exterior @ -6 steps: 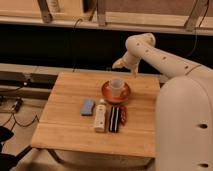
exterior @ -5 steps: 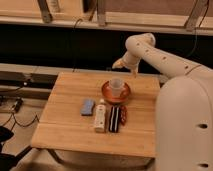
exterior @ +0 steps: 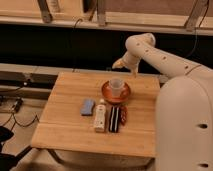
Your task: Move the arm in a circular motion
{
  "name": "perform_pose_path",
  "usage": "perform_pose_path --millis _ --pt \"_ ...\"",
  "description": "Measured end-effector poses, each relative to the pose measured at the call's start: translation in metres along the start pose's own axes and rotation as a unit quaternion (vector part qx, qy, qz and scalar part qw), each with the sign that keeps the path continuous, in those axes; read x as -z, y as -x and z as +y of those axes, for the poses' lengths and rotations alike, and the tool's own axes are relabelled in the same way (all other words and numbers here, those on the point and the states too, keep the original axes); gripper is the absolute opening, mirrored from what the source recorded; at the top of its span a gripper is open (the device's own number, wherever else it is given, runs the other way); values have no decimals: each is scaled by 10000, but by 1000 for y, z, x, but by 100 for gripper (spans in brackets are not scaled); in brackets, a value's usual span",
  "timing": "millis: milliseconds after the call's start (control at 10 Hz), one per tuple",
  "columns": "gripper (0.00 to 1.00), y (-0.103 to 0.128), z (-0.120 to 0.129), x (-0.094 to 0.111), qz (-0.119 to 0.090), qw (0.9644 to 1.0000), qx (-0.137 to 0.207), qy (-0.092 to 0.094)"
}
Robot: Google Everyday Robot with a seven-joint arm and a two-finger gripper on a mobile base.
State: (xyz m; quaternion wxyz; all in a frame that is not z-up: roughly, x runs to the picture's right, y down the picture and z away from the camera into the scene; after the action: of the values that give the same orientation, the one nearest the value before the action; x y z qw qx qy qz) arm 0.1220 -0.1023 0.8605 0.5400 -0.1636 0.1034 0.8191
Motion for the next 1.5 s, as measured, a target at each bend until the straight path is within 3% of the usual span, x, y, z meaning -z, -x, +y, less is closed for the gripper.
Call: perform_pose_path --millis 1200,1300,1500 --pt "80 1 0 0 -7 10000 3 -11" --pt "80 4 -2 0 -16 10000 7 -39" --pt "80 27 5 2 -112 9992 248 -278"
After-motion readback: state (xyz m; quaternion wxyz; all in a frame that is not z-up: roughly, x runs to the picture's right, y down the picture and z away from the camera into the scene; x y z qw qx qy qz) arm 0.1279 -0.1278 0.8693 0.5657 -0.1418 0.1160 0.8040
